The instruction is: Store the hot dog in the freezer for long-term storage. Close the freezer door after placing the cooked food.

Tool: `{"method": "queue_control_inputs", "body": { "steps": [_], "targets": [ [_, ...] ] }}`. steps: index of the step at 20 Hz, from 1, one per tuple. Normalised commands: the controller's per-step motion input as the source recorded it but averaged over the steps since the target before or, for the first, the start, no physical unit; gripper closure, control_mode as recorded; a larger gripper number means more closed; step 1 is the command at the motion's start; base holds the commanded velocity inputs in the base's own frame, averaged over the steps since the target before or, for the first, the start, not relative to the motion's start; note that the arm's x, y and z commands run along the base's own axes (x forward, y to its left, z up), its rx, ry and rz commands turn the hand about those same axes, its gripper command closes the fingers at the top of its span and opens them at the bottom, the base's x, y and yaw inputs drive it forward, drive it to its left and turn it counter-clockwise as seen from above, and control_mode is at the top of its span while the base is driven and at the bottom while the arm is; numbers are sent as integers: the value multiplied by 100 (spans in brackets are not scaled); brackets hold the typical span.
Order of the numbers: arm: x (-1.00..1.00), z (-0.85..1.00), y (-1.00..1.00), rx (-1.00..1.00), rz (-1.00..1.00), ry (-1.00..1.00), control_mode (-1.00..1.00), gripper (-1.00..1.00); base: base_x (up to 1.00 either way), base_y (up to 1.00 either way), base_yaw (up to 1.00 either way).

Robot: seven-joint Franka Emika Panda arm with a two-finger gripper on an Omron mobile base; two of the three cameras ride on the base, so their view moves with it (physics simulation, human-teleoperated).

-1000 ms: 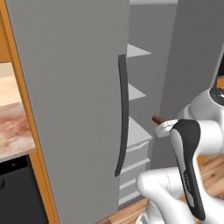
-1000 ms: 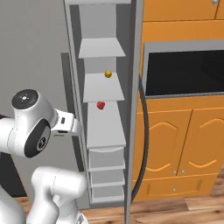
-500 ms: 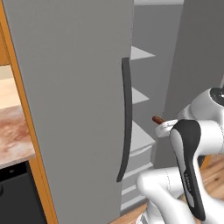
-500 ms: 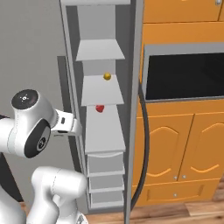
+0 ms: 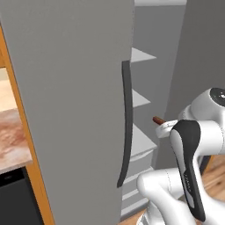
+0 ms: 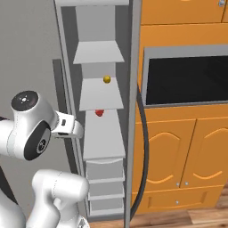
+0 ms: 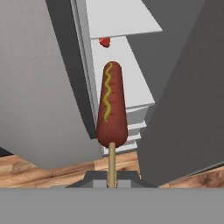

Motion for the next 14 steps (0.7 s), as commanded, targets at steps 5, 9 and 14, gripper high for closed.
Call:
{"method": "queue_control_inputs", "body": {
  "steps": [5, 9, 14],
  "targets": [
    [0, 0, 0, 0, 0, 0, 100, 100, 17, -38, 0],
    [0, 0, 0, 0, 0, 0, 100, 100, 19, -24, 0],
    [0, 0, 0, 0, 0, 0, 100, 100, 21, -3, 0]
  ]
}}
